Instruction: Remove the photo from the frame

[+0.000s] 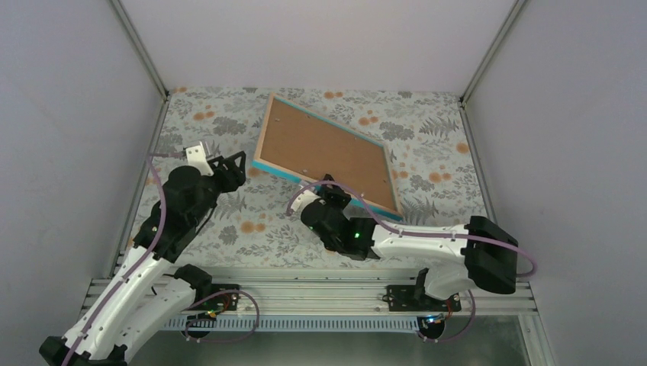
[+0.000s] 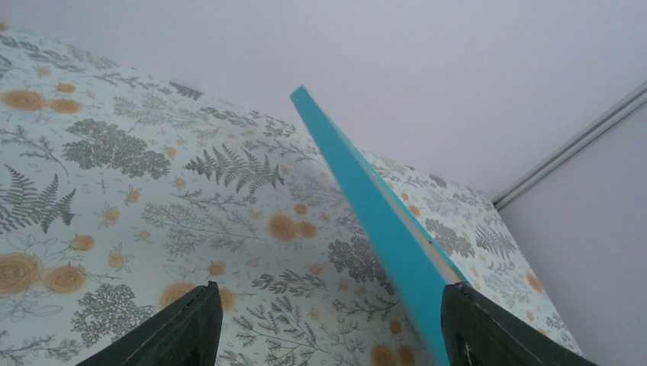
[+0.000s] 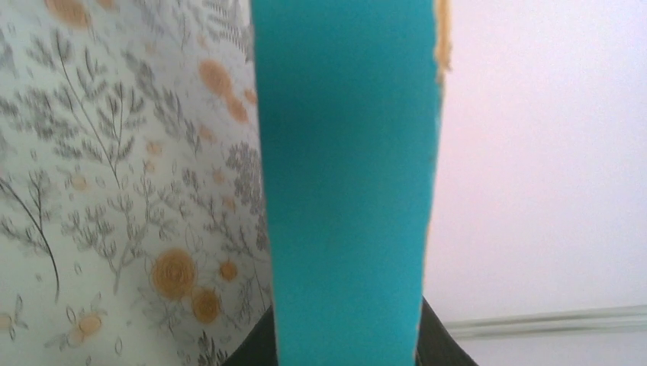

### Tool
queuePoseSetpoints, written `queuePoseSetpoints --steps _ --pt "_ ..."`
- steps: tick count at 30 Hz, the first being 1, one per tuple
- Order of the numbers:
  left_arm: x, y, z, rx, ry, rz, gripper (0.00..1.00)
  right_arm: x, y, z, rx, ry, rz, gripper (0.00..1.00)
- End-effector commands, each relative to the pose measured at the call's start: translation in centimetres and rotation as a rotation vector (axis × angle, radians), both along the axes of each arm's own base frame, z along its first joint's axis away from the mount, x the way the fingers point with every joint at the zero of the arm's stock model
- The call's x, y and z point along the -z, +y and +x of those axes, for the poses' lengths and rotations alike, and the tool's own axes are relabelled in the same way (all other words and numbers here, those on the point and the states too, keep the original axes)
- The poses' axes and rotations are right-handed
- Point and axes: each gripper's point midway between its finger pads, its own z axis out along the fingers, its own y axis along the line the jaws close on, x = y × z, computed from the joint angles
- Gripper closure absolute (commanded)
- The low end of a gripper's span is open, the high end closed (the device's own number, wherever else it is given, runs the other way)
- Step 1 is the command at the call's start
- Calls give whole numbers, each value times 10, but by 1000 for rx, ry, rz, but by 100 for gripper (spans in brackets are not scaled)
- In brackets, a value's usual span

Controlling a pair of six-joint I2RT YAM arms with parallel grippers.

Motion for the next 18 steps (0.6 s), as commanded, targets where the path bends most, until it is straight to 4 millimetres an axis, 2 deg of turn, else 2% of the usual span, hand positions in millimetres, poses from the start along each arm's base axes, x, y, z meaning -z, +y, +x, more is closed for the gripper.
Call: queuePoseSetpoints --steps 1,5,12,18 --pt "4 9 -6 -37 -3 -18 27 -92 19 7 -21 -112 343 96" --pt "-5 16 -13 -56 -43 -35 23 -123 29 9 -66 -113 438 96" --pt "-11 31 -24 -104 -93 -51 16 -163 40 8 -147 -101 591 96" --pt "-13 39 -27 -139 -105 -37 14 -192 49 -4 -269 -53 744 96"
